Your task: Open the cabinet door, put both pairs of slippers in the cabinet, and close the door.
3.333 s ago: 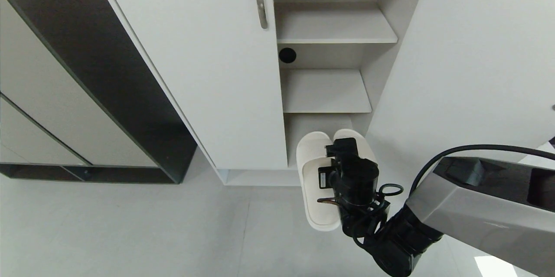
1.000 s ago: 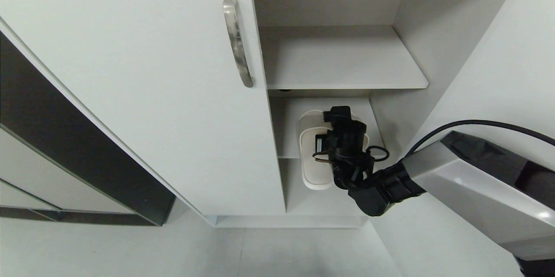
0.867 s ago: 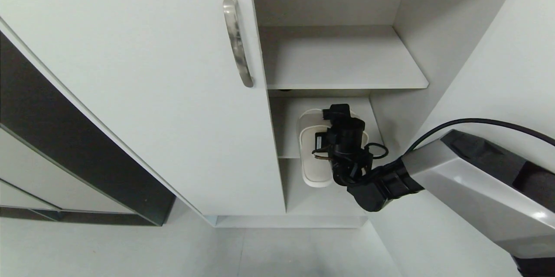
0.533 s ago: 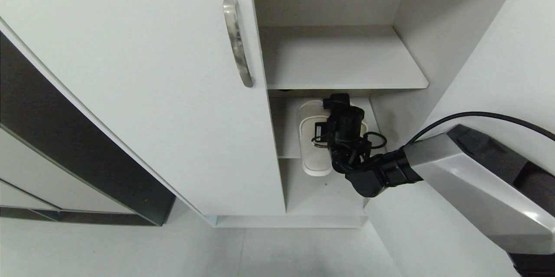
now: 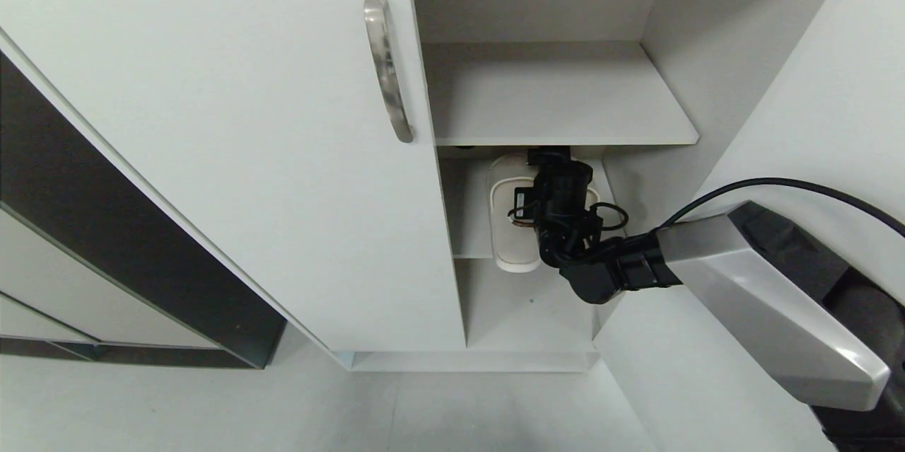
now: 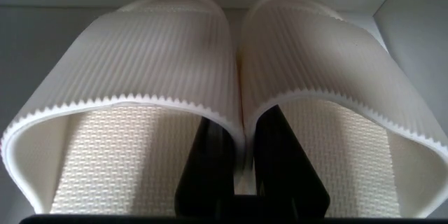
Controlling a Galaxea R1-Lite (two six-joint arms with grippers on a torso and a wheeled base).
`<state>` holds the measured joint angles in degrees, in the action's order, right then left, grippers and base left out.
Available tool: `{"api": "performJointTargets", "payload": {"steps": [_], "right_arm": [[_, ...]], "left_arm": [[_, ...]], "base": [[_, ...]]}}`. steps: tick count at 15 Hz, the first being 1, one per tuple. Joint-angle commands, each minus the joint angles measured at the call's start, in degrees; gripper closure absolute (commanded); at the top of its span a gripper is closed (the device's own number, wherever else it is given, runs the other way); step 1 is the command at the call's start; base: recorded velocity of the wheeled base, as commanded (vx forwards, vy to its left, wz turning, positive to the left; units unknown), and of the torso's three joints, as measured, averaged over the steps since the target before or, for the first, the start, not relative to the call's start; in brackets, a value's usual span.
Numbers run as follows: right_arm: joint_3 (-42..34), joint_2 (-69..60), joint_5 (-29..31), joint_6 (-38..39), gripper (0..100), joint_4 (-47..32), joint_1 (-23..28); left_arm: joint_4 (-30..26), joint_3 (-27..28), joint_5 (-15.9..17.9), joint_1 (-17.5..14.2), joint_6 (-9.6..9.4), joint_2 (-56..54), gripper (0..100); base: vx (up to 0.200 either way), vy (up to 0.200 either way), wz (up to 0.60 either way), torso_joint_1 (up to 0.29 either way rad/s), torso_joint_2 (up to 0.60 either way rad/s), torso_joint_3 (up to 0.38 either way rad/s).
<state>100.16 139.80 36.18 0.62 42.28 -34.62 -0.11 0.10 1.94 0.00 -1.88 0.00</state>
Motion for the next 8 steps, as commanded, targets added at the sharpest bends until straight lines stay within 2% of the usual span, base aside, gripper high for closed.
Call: {"api": "performJointTargets", "payload": {"steps": [1, 5, 6, 8], "right_arm": [[0.30, 0.91, 0.03, -0.01, 100, 0.09, 0.34], [0.21, 1.00, 0.03, 0.08, 100, 0.09, 0.34], [0.21, 1.00, 0.03, 0.08, 0, 0.09, 0.34], [0.04, 1.00, 0.12, 0.08, 0, 0.09, 0.34]], "left_arm": [[0.02, -0.01, 0.00, 0.00, 0.03, 0.09, 100], [-0.07, -0.01, 0.00, 0.00, 0.03, 0.09, 100], [0.02, -0.01, 0.00, 0.00, 0.03, 0.09, 100], [-0.07, -0.01, 0.00, 0.00, 0.03, 0.09, 100]], "base": [[0.000, 0.000, 0.00, 0.000, 0.00, 0.000], [0.000, 0.000, 0.00, 0.000, 0.00, 0.000], [0.000, 0.000, 0.00, 0.000, 0.00, 0.000], [0.000, 0.000, 0.00, 0.000, 0.00, 0.000]]}}
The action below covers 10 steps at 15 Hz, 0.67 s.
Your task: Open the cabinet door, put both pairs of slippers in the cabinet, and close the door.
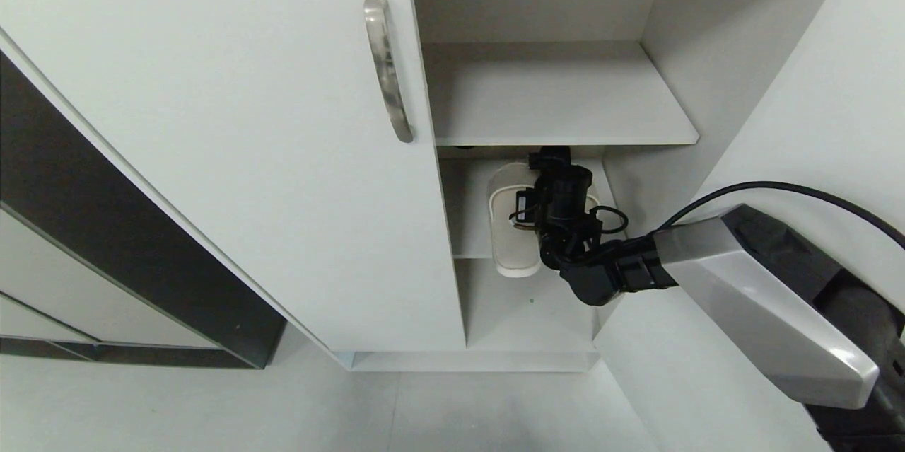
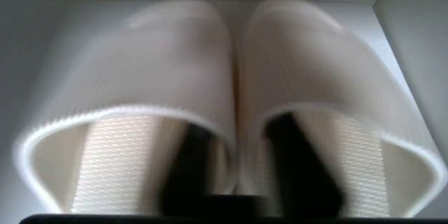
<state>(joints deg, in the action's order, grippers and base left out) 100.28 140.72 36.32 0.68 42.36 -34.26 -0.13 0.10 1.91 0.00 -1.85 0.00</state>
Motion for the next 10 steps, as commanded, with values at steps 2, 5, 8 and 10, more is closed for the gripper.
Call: {"api": "performJointTargets", "payload": {"steps": [2, 5, 8, 10], "right_arm": [[-2.72, -1.15, 0.51, 0.02, 0, 0.62, -0.37], [-11.69, -6.24, 1.74, -0.07, 0, 4.13, -2.83], [-24.52, -12.57, 3.76, -1.03, 0, 12.39, -6.00], [-37.35, -17.41, 4.55, -0.77, 0, 18.11, -8.81]], "left_arm": [[0.05, -0.01, 0.02, 0.00, 0.01, 0.09, 100], [-0.04, -0.01, 0.02, 0.00, 0.01, 0.09, 100], [0.05, -0.01, 0.02, 0.00, 0.01, 0.09, 100], [0.05, -0.01, 0.02, 0.00, 0.01, 0.09, 100]], "base": [[0.000, 0.000, 0.00, 0.000, 0.00, 0.000], [0.000, 0.000, 0.00, 0.000, 0.00, 0.000], [0.000, 0.000, 0.00, 0.000, 0.00, 0.000], [0.000, 0.000, 0.00, 0.000, 0.00, 0.000]]}}
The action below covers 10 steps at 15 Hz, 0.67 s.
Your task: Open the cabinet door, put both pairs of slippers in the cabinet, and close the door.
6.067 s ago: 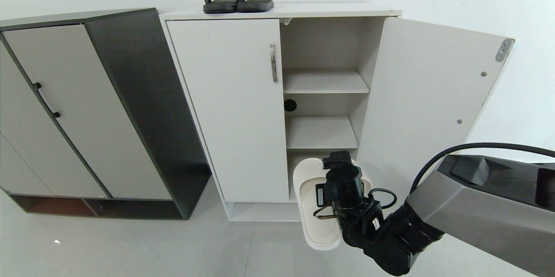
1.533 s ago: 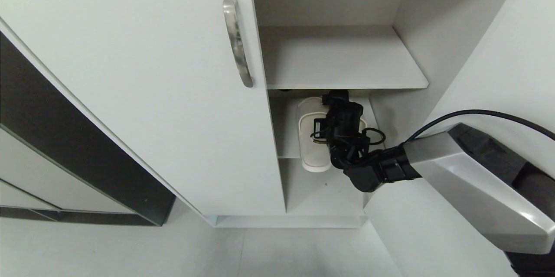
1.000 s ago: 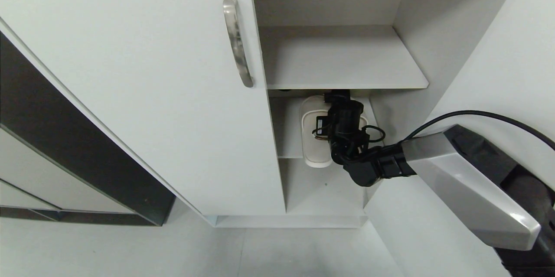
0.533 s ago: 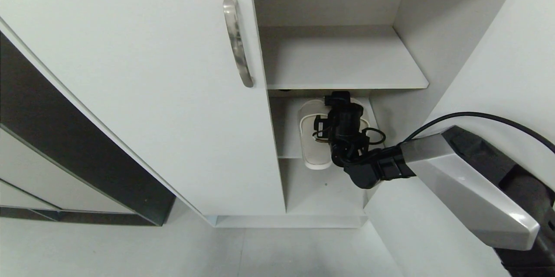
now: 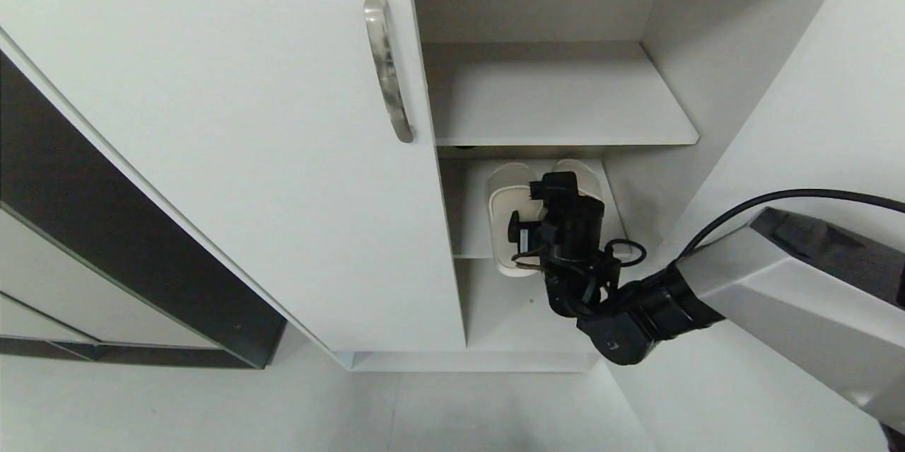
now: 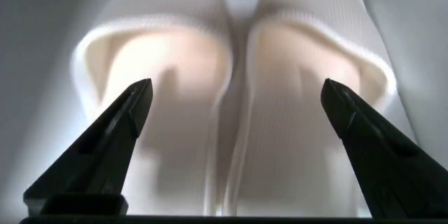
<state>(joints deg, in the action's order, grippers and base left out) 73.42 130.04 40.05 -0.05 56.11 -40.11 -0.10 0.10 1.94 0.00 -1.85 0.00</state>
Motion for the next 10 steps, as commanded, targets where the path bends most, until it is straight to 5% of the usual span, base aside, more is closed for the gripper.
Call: {"api": "performJointTargets", "payload": {"steps": [1, 8, 10], "right_arm": [[-15.59, -7.69, 0.91, -0.13, 0, 8.40, -3.93], [-22.36, -6.81, 1.00, -0.04, 0, 16.04, -5.07], [-22.45, -6.81, 1.00, 0.05, 0, 16.04, -5.24]], "left_arm": [[0.01, -0.01, 0.00, 0.00, 0.01, 0.09, 100], [-0.08, -0.01, 0.00, 0.00, 0.10, 0.09, 100], [-0.08, -0.01, 0.00, 0.00, 0.10, 0.09, 100]], "base": [[0.000, 0.000, 0.00, 0.000, 0.00, 0.000], [0.000, 0.000, 0.00, 0.000, 0.00, 0.000], [-0.200, 0.000, 0.00, 0.002, 0.00, 0.002]]}}
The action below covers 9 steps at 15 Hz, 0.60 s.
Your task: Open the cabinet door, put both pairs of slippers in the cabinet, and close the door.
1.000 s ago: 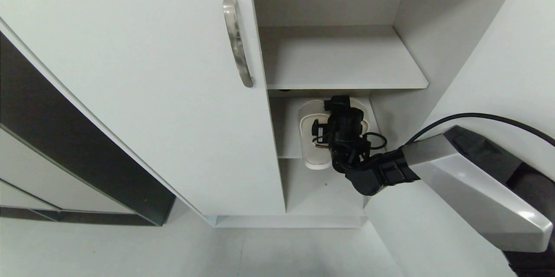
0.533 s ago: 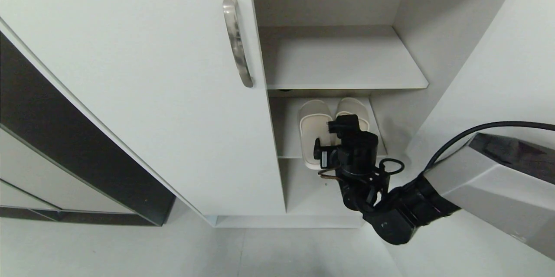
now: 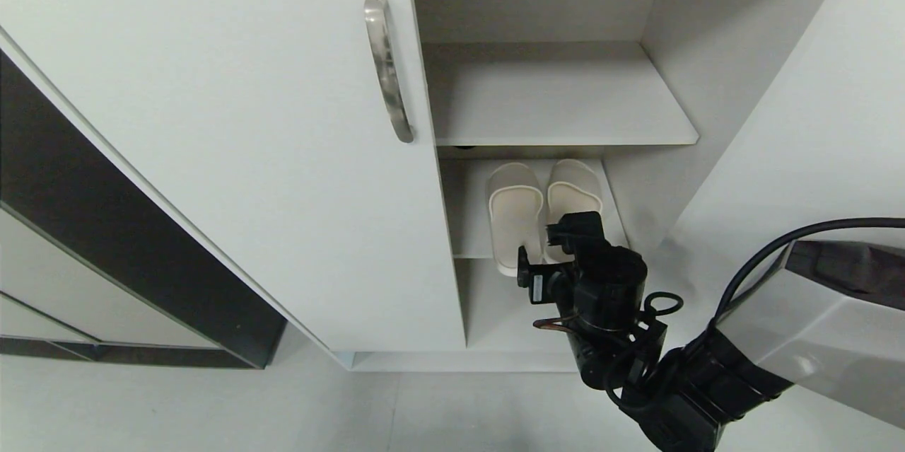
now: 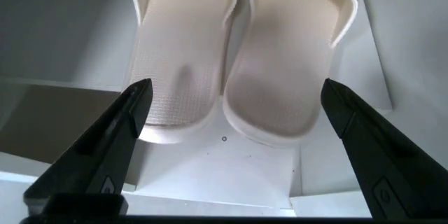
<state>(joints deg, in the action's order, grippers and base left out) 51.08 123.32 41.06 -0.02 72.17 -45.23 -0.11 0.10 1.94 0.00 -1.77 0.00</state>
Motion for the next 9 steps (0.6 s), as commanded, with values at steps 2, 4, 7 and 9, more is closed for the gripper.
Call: {"api": "performJointTargets", "payload": {"steps": [2, 4, 7, 9], "right_arm": [[-0.10, -0.01, -0.01, -0.06, 0, 0.08, -0.30], [-0.10, -0.01, -0.01, -0.06, 0, 0.08, -0.30], [-0.28, -0.01, -0.01, 0.02, 0, 0.08, -0.21], [-1.07, -0.01, -0.10, 0.02, 0, 0.08, -0.21]], "left_arm": [[0.02, -0.01, 0.00, 0.00, 0.01, 0.09, 100], [-0.07, -0.01, 0.00, 0.00, 0.01, 0.09, 100], [-0.07, -0.01, 0.00, 0.00, 0.01, 0.09, 100], [0.02, -0.01, 0.00, 0.00, 0.01, 0.09, 100]], "base": [[-0.200, 0.000, 0.00, 0.005, 0.00, -0.002], [-0.200, 0.000, 0.00, 0.002, 0.00, 0.000], [-0.200, 0.000, 0.00, -0.004, 0.00, 0.005], [0.000, 0.000, 0.00, 0.000, 0.00, 0.000]]}}
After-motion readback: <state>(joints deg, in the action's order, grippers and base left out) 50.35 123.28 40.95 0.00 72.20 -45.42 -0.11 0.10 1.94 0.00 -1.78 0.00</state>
